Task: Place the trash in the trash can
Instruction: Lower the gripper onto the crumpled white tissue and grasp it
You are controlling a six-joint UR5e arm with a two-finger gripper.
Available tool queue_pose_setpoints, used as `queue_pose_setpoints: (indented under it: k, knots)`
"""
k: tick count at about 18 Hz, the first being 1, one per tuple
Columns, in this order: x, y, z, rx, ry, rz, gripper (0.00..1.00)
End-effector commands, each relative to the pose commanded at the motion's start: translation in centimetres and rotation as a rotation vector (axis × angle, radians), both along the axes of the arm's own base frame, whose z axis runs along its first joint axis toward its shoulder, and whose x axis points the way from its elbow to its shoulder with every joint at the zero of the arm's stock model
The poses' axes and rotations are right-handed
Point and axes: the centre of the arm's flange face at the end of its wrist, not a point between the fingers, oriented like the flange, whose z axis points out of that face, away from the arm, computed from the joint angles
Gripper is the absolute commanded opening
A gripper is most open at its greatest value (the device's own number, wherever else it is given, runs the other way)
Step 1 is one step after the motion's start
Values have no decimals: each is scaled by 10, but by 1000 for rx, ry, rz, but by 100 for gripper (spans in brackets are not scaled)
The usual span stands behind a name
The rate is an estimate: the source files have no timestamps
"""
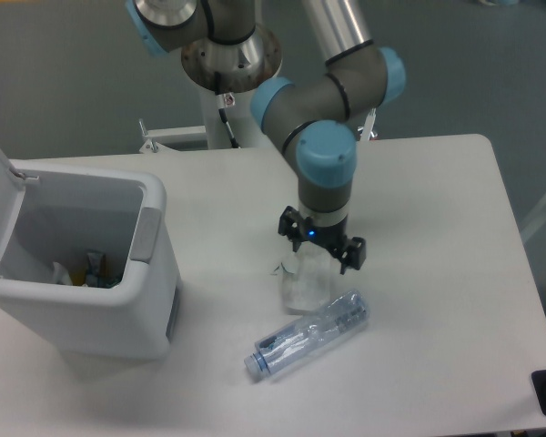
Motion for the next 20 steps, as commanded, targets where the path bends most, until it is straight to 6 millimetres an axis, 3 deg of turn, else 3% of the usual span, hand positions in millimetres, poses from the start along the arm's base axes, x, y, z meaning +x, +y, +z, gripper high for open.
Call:
queue_pose_setpoints:
  k: [3,4,5,7,8,17,20]
  knots:
    - [9,7,-23,-29,-30,-18,100]
    - [10,8,-25,-31,-32,-20,93]
    - [9,9,-25,-31,-32,-15,74]
    - [9,11,-23,-24,-34,12,11]
    - [9,11,-23,-21,-32,11,0]
    - [-1,18,-3,9,-5,13,0]
    - [-1,15,12,22,8,16,0]
